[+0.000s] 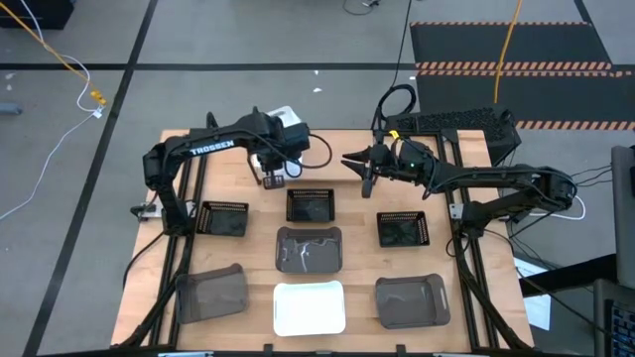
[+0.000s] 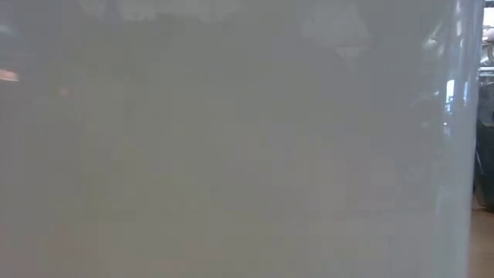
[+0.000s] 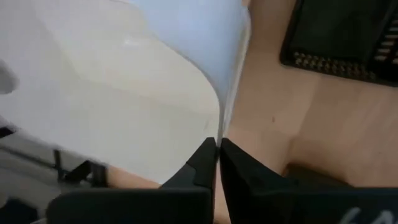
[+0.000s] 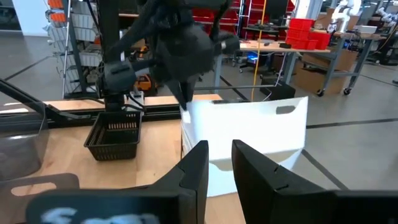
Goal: Stack baskets on shelf by color
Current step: Stack the top white on top of the other white bin on the shelf
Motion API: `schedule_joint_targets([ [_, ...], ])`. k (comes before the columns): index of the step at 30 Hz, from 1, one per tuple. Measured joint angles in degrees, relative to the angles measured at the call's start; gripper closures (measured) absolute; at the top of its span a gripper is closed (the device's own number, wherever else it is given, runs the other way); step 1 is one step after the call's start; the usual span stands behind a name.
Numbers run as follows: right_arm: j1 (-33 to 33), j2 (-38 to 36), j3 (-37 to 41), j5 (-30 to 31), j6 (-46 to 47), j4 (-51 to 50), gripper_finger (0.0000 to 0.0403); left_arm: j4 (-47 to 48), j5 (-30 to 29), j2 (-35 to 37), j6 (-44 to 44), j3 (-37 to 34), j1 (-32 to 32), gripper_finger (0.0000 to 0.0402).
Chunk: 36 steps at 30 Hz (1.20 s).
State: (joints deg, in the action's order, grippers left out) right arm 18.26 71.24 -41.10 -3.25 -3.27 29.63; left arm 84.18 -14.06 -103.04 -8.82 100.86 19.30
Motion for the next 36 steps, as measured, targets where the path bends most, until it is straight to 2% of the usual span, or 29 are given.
schedule_joint_targets([
  [10,0.0,-0.01,0.02,0.02,-0.44,0.11,0.0339,4.86,-2.3,0.04,2.52,8.75,-0.91,0.0397],
  [25,0.02,-0.01,0.02,0.2,-0.61,1.82,0.0339,5.58,-3.02,-1.9,5.05,8.96,-1.76,0.04],
  [31,0.29,-0.02,0.02,0.2,-1.09,1.88,0.0339,5.75,-6.86,-1.89,4.84,8.96,-2.31,0.0401],
  [36,0.69,-0.02,0.02,0.24,-1.07,1.86,0.0339,5.9,-7.0,-2.38,4.92,8.96,-2.69,0.0401],
])
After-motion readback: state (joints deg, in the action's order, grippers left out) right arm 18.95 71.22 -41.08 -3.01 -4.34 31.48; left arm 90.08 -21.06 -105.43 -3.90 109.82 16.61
